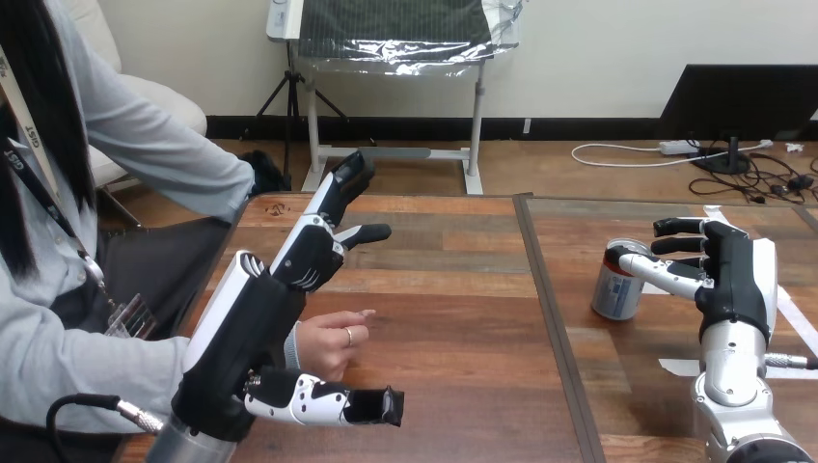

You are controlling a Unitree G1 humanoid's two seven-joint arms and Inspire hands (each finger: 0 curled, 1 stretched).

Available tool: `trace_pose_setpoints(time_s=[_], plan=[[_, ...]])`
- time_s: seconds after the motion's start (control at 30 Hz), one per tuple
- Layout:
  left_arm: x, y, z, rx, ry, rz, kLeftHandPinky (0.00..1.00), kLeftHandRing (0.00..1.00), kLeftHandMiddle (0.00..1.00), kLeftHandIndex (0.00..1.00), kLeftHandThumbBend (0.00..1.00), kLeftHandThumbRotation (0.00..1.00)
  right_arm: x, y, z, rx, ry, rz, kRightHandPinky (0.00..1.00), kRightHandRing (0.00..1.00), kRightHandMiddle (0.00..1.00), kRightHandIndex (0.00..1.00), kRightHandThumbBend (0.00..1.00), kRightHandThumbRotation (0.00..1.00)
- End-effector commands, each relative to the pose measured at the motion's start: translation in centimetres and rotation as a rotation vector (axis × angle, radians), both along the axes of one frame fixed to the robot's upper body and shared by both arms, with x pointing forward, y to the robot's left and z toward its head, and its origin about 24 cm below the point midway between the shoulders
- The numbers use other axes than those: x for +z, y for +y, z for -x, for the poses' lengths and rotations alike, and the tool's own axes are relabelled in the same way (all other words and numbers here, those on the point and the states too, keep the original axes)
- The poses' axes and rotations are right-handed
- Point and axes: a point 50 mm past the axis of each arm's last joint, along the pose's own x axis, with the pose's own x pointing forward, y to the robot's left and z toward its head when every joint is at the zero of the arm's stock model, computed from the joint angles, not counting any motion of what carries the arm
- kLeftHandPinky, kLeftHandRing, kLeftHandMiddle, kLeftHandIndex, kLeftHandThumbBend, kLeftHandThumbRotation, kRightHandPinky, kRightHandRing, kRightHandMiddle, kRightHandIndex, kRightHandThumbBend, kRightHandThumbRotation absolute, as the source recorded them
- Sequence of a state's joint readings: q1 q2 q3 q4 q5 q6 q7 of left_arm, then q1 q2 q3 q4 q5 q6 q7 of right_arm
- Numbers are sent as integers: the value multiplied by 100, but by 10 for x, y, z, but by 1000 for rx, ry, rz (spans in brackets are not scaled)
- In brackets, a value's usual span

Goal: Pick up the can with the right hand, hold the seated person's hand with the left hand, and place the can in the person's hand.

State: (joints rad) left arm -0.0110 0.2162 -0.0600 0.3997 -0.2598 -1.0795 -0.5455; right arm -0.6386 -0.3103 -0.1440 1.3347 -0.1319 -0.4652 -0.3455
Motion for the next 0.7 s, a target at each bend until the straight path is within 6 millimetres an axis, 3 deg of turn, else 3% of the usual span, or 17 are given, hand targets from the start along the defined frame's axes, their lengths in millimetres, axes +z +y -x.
trace_pose_setpoints(time_s=[0.0, 0.4, 0.67], plan=[[12, -1, -12, -1, -62, 8, 83, 100, 100, 100, 100, 46, 34, 13, -25, 56, -128, 15, 44, 50, 56, 57, 93, 0], [12, -2, -12, 2, -56, 11, 83, 100, 100, 100, 100, 46, 32, 18, -26, 94, -106, 30, 53, 60, 63, 63, 98, 0], [10, -2, -13, 5, -52, 18, 82, 100, 100, 99, 100, 47, 29, 21, -24, 122, -99, 21, 60, 69, 71, 73, 100, 4]])
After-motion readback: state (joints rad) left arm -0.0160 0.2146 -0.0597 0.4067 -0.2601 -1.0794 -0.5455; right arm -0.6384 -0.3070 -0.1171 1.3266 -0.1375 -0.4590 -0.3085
